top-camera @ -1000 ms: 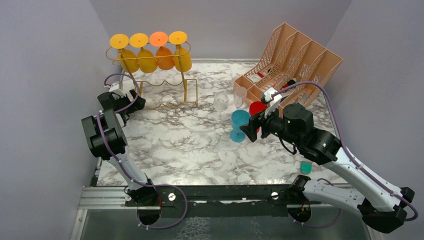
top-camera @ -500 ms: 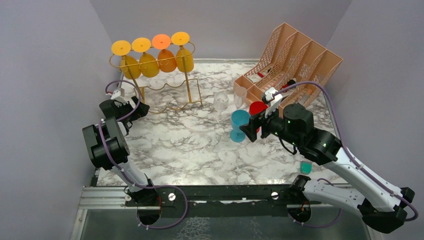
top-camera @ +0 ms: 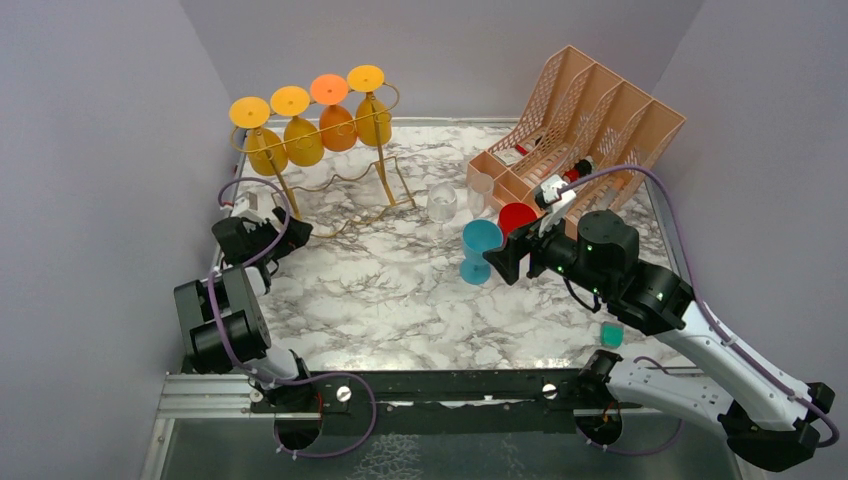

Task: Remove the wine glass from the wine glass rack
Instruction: Adjust the wine rack at the center of the board.

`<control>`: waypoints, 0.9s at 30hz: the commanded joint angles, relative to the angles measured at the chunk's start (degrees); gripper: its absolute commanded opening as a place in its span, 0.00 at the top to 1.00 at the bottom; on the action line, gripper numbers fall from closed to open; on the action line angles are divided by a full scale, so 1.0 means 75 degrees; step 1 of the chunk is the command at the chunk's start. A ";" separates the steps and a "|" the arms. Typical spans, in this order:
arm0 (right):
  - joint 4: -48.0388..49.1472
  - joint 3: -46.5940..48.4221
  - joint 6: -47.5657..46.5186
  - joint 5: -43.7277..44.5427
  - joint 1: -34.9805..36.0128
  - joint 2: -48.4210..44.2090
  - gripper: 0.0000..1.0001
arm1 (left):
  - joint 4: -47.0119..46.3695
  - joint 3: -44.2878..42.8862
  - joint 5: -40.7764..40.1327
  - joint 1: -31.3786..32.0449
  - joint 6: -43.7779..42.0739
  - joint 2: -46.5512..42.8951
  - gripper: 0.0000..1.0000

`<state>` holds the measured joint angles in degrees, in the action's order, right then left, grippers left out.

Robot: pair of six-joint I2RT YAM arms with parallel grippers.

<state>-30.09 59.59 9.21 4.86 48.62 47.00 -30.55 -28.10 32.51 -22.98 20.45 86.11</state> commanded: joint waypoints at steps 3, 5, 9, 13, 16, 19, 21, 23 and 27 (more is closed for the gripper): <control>-0.0129 -0.0009 0.0193 -0.0082 -0.0040 -0.0145 0.19 | -0.0108 0.0504 -0.0532 0.0678 0.0757 -0.0827 0.09; -0.0140 -0.0004 0.0230 -0.0098 -0.0038 -0.0151 0.19 | -0.0075 0.0591 -0.0765 0.0931 0.0863 -0.1067 0.09; -0.0243 0.0011 0.0292 -0.0133 -0.0037 -0.0215 0.19 | 0.0014 0.0768 -0.1215 0.1446 0.0930 -0.1341 0.09; -0.0372 0.0000 0.0331 -0.0124 -0.0038 -0.0366 0.19 | 0.0039 0.0953 -0.1361 0.1877 0.1091 -0.1350 0.09; -0.0434 -0.0054 0.0364 -0.0112 -0.0043 -0.0511 0.19 | 0.0041 0.1163 -0.1556 0.2139 0.1070 -0.1460 0.09; -0.0488 -0.0091 0.0409 -0.0116 -0.0039 -0.0622 0.19 | 0.0041 0.1308 -0.1749 0.2240 0.1047 -0.1753 0.09; -0.0483 -0.0125 0.0412 -0.0111 -0.0041 -0.0683 0.19 | 0.0062 0.1363 -0.1869 0.2239 0.1040 -0.1977 0.09; -0.0488 -0.0148 0.0412 -0.0093 -0.0038 -0.0708 0.19 | 0.0082 0.1343 -0.1858 0.2275 0.1041 -0.2159 0.09; -0.0503 -0.0192 0.0445 -0.0058 -0.0038 -0.0775 0.19 | 0.0332 0.1279 -0.2027 0.2276 0.0951 -0.2334 0.09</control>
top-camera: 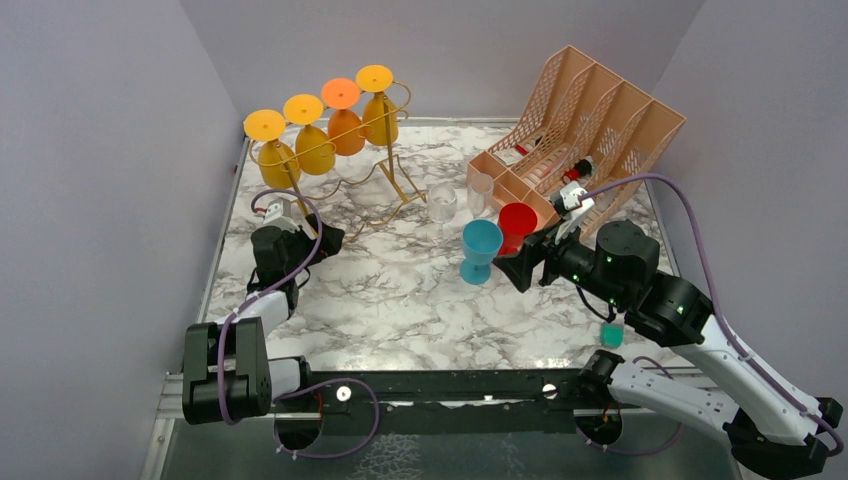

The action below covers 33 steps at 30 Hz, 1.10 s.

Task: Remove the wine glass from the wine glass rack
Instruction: Adjust the wine rack at the center of the board.

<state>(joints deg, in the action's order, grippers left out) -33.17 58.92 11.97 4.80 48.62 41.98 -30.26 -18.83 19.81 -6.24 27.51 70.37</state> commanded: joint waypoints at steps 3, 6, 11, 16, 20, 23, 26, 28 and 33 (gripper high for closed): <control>-0.0060 -0.0133 0.0063 -0.0054 -0.0038 -0.0115 0.19 | 0.0435 0.0050 -0.0369 0.0041 -0.0079 -0.0251 0.09; -0.0078 -0.0088 0.0049 -0.0042 -0.0038 -0.0090 0.19 | 0.0546 0.0059 -0.0601 0.0038 -0.0151 -0.0324 0.09; -0.0044 -0.0071 0.0054 0.0065 -0.0037 -0.0077 0.19 | 0.0589 0.0057 -0.1134 0.0044 -0.0351 -0.0547 0.06; 0.0015 -0.0051 0.0101 0.0040 -0.0037 -0.0018 0.19 | 0.0667 0.0022 -0.1263 0.0042 -0.0345 -0.0354 0.05; 0.0028 -0.0044 0.0056 0.0027 -0.0037 0.0055 0.19 | 0.0798 0.0131 -0.1190 0.0040 -0.0058 -0.0240 0.05; -0.0008 -0.0016 0.0013 0.0040 -0.0037 0.0106 0.19 | 0.0809 0.0286 -0.1203 0.0044 0.0068 -0.0265 0.06; 0.0037 -0.0066 0.0015 0.0033 -0.0038 0.0096 0.19 | 0.0837 0.0399 -0.1151 0.0047 0.0153 -0.0306 0.06; 0.0008 -0.0074 0.0041 0.0016 -0.0039 0.0084 0.19 | 0.0836 0.0473 -0.1106 0.0057 0.0291 -0.0309 0.06; 0.0086 -0.0117 0.0057 -0.0093 -0.0039 0.0113 0.19 | 0.0847 0.0481 -0.0733 0.0181 0.0341 -0.0323 0.07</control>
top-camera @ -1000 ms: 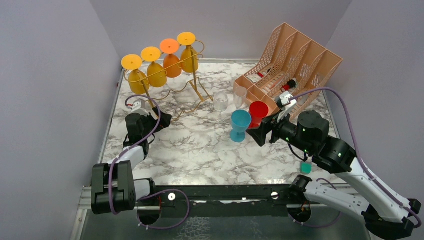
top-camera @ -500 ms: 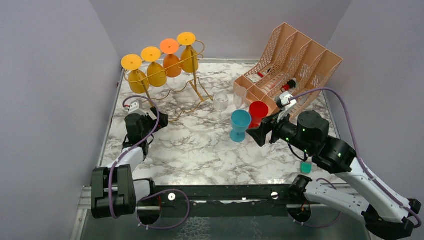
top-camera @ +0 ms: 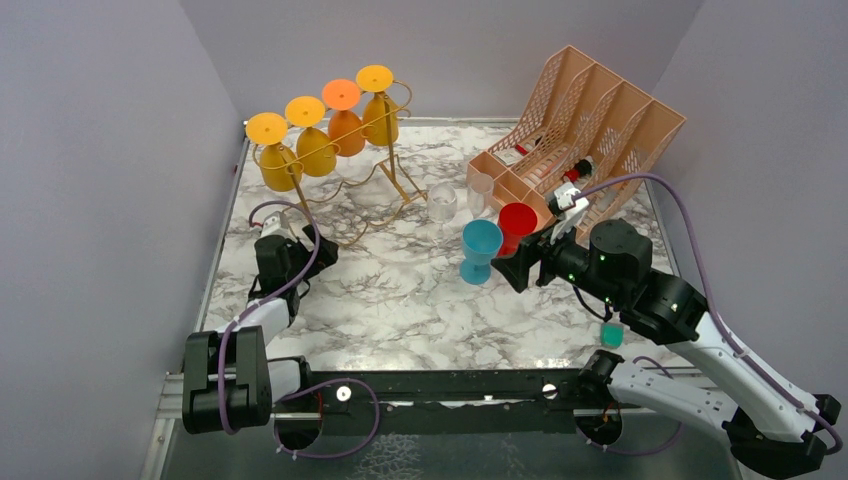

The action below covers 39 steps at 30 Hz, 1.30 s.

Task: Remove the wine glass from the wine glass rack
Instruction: Adjust the wine rack at the center of the board.

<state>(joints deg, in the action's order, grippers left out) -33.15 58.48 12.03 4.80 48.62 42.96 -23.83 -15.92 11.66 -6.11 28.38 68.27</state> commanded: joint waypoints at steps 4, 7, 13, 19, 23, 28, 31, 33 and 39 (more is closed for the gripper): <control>0.0105 -0.0028 0.0058 -0.0107 -0.0037 0.0082 0.19 | -0.0030 0.0247 0.0296 0.0671 0.0467 -0.0217 0.09; 0.0166 -0.0039 0.0053 -0.0132 -0.0037 0.0130 0.19 | -0.0053 0.0292 0.0086 0.1099 0.0618 -0.0178 0.09; 0.0177 -0.0016 0.0097 -0.0102 -0.0037 0.0224 0.19 | -0.0223 0.0246 -0.0491 0.1814 0.1103 -0.0031 0.09; 0.0152 -0.0008 0.0162 -0.0124 -0.0038 0.0295 0.19 | -0.0376 -0.0243 -0.0646 0.2518 0.1246 0.0518 0.09; 0.0124 0.0018 0.0135 -0.0041 -0.0037 0.0310 0.19 | -0.0385 -0.0429 -0.0670 0.2963 0.1223 0.0802 0.09; 0.0119 0.0092 0.0110 0.0004 -0.0037 0.0364 0.19 | -0.0355 -0.0347 -0.0945 0.3202 0.1139 0.0698 0.09; 0.0074 0.0167 0.0118 0.0022 -0.0040 0.0421 0.19 | 0.0176 -0.0315 -0.1355 0.3205 0.1049 0.0409 0.09; 0.0072 0.0174 0.0149 0.0070 -0.0038 0.0440 0.19 | 0.0569 -0.0314 -0.1645 0.3204 0.0882 0.0133 0.08; 0.0134 0.0195 0.0259 0.0081 -0.0037 0.0632 0.19 | 0.1637 -0.0284 -0.2217 0.3203 0.0514 -0.1104 0.05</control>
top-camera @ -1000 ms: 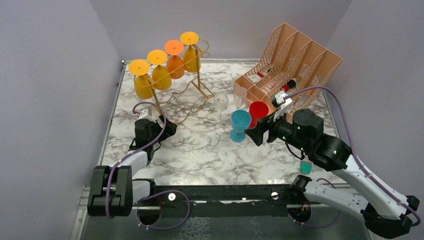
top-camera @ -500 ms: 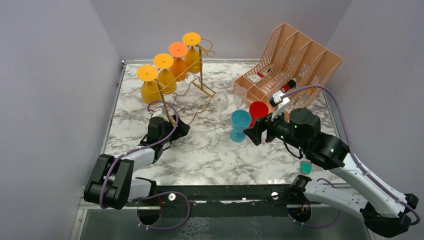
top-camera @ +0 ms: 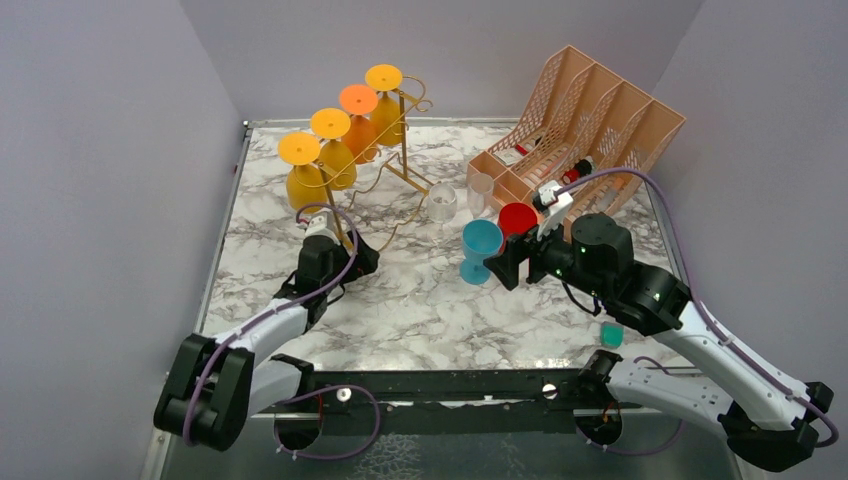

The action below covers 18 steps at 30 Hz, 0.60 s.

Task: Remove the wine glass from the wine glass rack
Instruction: Adjust the wine rack at the center of the board.

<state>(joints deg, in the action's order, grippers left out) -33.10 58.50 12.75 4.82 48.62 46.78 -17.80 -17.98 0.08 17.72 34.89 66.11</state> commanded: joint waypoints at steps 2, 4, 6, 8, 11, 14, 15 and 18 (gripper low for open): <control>0.0158 0.0192 0.0216 0.0101 -0.0038 0.0203 0.19 | 0.1380 -0.0089 -0.0894 0.0028 -0.0565 -0.1248 0.04; 0.0180 0.0172 0.0212 0.0188 -0.0038 0.0256 0.18 | 0.2103 -0.0123 -0.1046 0.0025 -0.0489 -0.1711 0.04; 0.0205 0.0148 0.0188 0.0397 -0.0037 0.0278 0.18 | 0.2569 -0.0092 -0.1171 0.0023 -0.0414 -0.2222 0.04; 0.0236 0.0153 0.0164 0.0537 -0.0039 0.0310 0.18 | 0.3198 -0.0156 -0.1321 0.0011 -0.0272 -0.2791 0.04; 0.0296 0.0157 0.0151 0.0595 -0.0037 0.0360 0.18 | 0.4483 -0.0454 -0.1431 0.0017 0.0142 -0.3656 0.09; 0.0387 0.0084 0.0194 0.0692 -0.0037 0.0400 0.18 | 0.5603 -0.0763 -0.1637 0.0066 0.0861 -0.4590 0.13; 0.0417 0.0051 0.0214 0.0717 -0.0037 0.0413 0.18 | 0.5836 -0.0894 -0.1696 0.0085 0.1042 -0.4894 0.15; 0.0501 0.0009 0.0278 0.0759 -0.0043 0.0451 0.18 | 0.6397 -0.1810 -0.2077 0.0084 0.1200 -0.5214 0.16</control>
<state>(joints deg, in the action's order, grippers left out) -32.10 58.54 13.69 8.19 48.62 49.89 20.03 -22.92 -10.17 17.98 39.20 30.70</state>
